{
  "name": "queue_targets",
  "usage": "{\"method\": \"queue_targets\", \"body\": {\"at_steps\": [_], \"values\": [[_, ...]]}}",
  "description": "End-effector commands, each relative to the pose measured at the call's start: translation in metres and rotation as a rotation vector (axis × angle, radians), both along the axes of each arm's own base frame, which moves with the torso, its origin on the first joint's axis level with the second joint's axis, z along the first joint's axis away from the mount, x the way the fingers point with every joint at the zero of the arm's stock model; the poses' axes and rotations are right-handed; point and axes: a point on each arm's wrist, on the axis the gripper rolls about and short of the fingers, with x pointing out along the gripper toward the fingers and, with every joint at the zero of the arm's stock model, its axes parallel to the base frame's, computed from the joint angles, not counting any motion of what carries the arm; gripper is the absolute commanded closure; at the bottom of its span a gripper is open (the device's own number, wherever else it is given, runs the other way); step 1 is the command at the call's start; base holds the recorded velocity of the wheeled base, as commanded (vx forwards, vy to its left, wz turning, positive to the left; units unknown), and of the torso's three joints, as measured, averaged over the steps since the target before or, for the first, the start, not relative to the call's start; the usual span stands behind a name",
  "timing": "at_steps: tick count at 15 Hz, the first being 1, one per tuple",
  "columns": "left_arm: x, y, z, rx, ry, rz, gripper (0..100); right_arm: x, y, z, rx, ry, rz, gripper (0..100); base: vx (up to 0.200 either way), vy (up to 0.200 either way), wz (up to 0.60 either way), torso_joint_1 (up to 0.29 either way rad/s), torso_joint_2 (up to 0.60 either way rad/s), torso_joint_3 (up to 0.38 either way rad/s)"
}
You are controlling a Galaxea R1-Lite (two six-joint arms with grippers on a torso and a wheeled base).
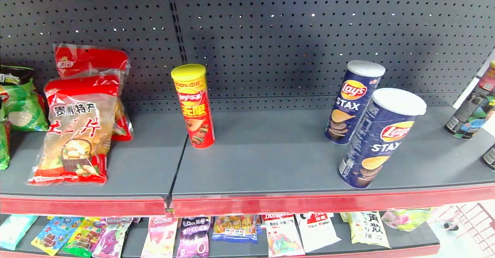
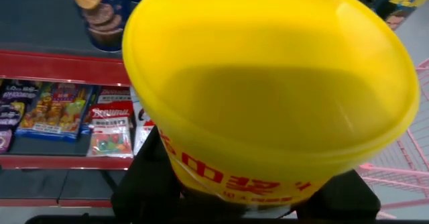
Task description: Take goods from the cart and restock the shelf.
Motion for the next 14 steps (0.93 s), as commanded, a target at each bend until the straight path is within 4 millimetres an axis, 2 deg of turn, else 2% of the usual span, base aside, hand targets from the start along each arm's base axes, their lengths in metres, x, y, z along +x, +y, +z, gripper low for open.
{"method": "queue_targets", "body": {"at_steps": [1,7,14], "values": [[0.0,0.0,0.0,0.0,0.0,0.0,0,-0.001,0.0001,-0.0006,-0.002,-0.005,0.001,100,0.0,0.2,0.0,0.002,0.0,0.002],[0.0,0.0,0.0,0.0,0.0,0.0,0,-0.0016,0.0001,-0.0015,-0.004,-0.006,0.001,100,0.0,0.2,0.0,0.001,0.0,0.002],[0.0,0.0001,0.0,0.001,0.0,0.005,0,-0.0016,0.0001,-0.0047,-0.01,-0.001,0.002,100,0.0,0.0,0.0,0.0,0.0,0.0]]}}
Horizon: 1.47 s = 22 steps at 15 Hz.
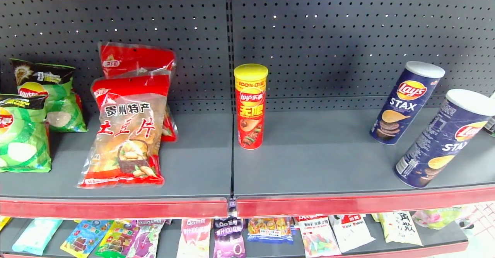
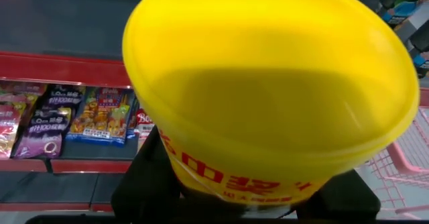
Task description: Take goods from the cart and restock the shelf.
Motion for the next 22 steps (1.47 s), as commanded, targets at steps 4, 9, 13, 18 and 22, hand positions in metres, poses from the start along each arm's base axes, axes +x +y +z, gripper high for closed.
{"method": "queue_targets", "body": {"at_steps": [4,9,13,18,22], "values": [[0.0,0.0,0.0,-0.001,0.0,-0.002,0,0.0,0.0,-0.002,0.0,0.005,0.002,100,0.05,0.05,0.0,-0.001,0.0,0.001],[0.0,0.0,0.0,-0.005,0.001,-0.004,0,0.001,0.0,-0.003,-0.001,0.009,0.002,100,0.0,0.0,0.0,0.0,0.0,0.0],[0.0,0.0,0.0,-0.009,0.005,0.014,0,0.0,0.0,-0.008,-0.024,0.011,0.006,100,0.0,0.0,0.0,0.0,0.0,0.0],[0.082,-0.016,0.132,-0.153,0.034,-0.128,0,-0.004,0.0,-0.009,-0.051,-0.019,0.033,100,0.0,0.0,0.0,0.0,0.0,0.0],[0.179,-0.061,0.143,-0.078,0.112,-0.361,0,0.004,0.003,0.002,0.017,-0.009,0.171,100,0.0,0.0,0.0,0.0,0.0,0.0]]}}
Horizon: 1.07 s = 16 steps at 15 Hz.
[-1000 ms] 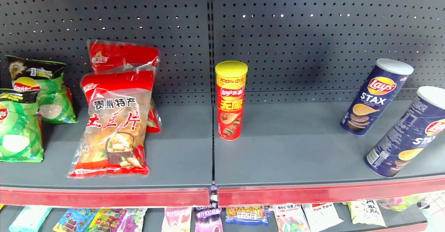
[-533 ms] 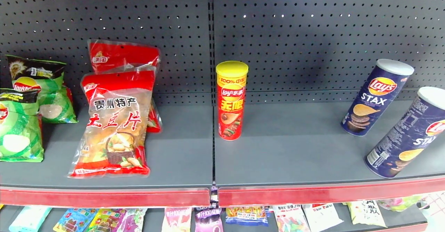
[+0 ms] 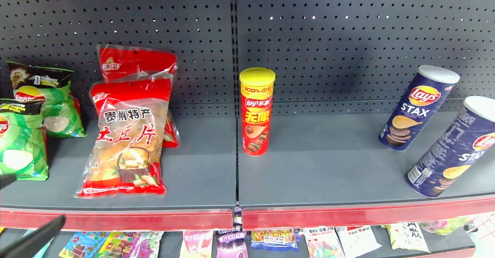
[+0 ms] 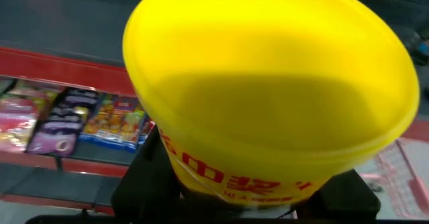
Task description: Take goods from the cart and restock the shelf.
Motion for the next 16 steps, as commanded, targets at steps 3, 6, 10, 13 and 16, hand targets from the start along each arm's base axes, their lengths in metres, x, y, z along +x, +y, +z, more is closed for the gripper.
{"method": "queue_targets", "body": {"at_steps": [3,6,10,13,16], "values": [[0.174,-0.08,0.021,-0.036,0.07,-0.412,0,0.006,0.001,0.003,0.045,0.029,0.074,100,0.0,0.0,0.0,0.0,0.0,0.0],[0.217,-0.099,0.016,-0.021,0.083,-0.438,0,0.006,0.0,0.002,0.047,0.035,0.114,100,0.0,0.0,0.0,0.0,0.0,0.0],[0.252,-0.123,0.007,-0.016,0.086,-0.565,0,0.008,0.0,-0.001,0.06,0.055,0.11,100,0.0,0.0,0.0,0.0,0.0,0.0],[0.27,-0.13,0.004,-0.014,0.076,-0.567,0,0.012,0.0,-0.001,0.061,0.078,0.108,100,0.0,0.0,0.0,0.0,0.0,0.0],[0.28,-0.141,0.011,-0.027,0.043,-0.622,0,0.013,0.0,-0.003,0.061,0.09,0.106,100,0.0,0.0,0.0,0.0,0.0,0.0]]}}
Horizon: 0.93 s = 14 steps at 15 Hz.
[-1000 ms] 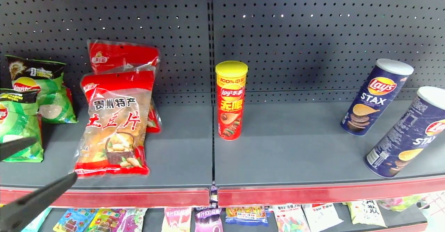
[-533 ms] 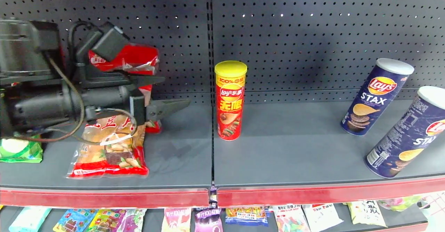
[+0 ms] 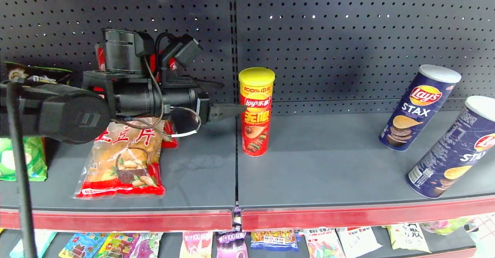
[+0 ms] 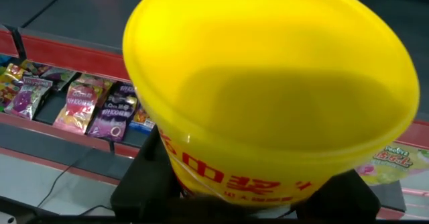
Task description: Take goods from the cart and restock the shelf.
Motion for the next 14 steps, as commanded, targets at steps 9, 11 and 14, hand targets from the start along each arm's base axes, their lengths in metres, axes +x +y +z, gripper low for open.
{"method": "queue_targets", "body": {"at_steps": [9,11,14], "values": [[0.027,-0.025,-0.012,0.014,-0.028,-0.071,0,0.003,0.0,-0.001,0.0,0.021,-0.001,100,0.0,0.0,0.0,0.0,0.0,0.0],[0.027,-0.029,-0.015,0.015,-0.025,-0.082,0,0.003,0.0,-0.001,0.0,0.019,-0.003,100,0.0,0.0,0.0,0.0,0.0,0.0],[0.03,-0.033,-0.009,0.002,-0.041,-0.099,0,0.003,0.0,-0.001,0.0,0.021,-0.003,100,0.0,0.0,0.0,0.0,0.0,0.0]]}}
